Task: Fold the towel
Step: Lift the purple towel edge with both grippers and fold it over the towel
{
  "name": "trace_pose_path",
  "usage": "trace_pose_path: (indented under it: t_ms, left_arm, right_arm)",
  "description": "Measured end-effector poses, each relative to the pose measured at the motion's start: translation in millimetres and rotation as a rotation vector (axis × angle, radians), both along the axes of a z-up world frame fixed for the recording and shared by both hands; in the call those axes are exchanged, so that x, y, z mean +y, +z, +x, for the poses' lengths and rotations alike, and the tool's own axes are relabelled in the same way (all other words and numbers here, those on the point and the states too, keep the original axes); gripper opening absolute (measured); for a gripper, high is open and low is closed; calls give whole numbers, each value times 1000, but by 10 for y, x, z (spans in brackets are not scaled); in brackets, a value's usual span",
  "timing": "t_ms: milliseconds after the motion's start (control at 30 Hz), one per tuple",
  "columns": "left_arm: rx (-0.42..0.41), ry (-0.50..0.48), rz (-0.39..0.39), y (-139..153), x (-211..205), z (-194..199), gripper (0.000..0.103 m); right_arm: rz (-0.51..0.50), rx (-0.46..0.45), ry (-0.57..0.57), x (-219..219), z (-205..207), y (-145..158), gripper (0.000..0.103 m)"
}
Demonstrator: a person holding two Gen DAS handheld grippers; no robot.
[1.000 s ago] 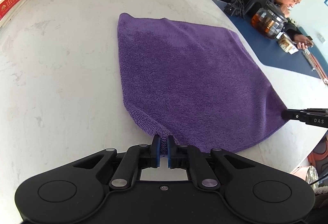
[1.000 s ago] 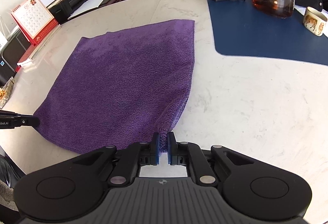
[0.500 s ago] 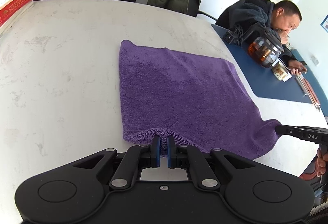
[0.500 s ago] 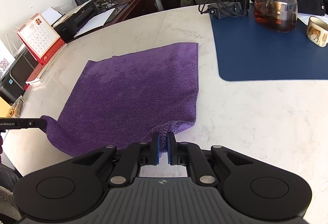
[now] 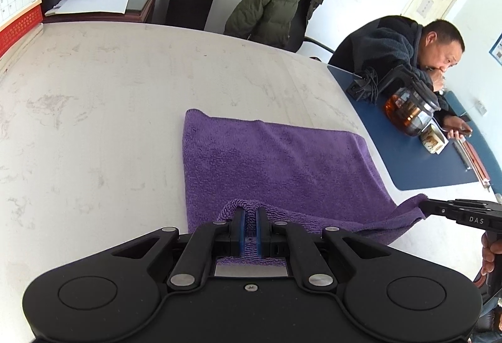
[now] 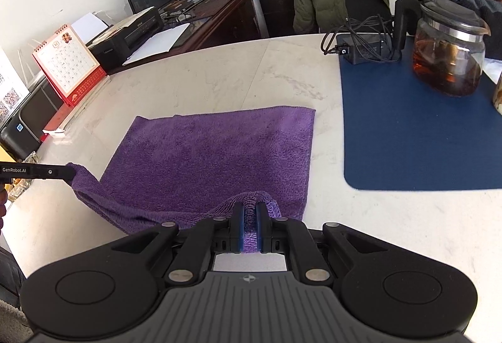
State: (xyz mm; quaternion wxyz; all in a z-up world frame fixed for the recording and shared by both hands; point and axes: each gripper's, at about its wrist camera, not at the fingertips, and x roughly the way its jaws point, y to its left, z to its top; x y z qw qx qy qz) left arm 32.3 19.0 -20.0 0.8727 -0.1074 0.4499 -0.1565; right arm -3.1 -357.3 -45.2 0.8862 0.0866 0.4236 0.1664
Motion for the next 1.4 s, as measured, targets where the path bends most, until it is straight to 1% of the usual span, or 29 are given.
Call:
trace_pose_path:
  t_ms: [433, 1033, 1400]
  left_arm:
    - [-7, 17, -5, 43, 90, 405, 3]
    - [-18, 9, 15, 31, 120, 774, 3]
    - [47, 19, 29, -248, 117, 1073, 3]
  right_arm:
    - [-23, -40, 37, 26, 476, 84, 8]
    - [-28, -59, 44, 5, 844, 99, 8]
    - [-9, -6, 27, 1, 1108, -182, 8]
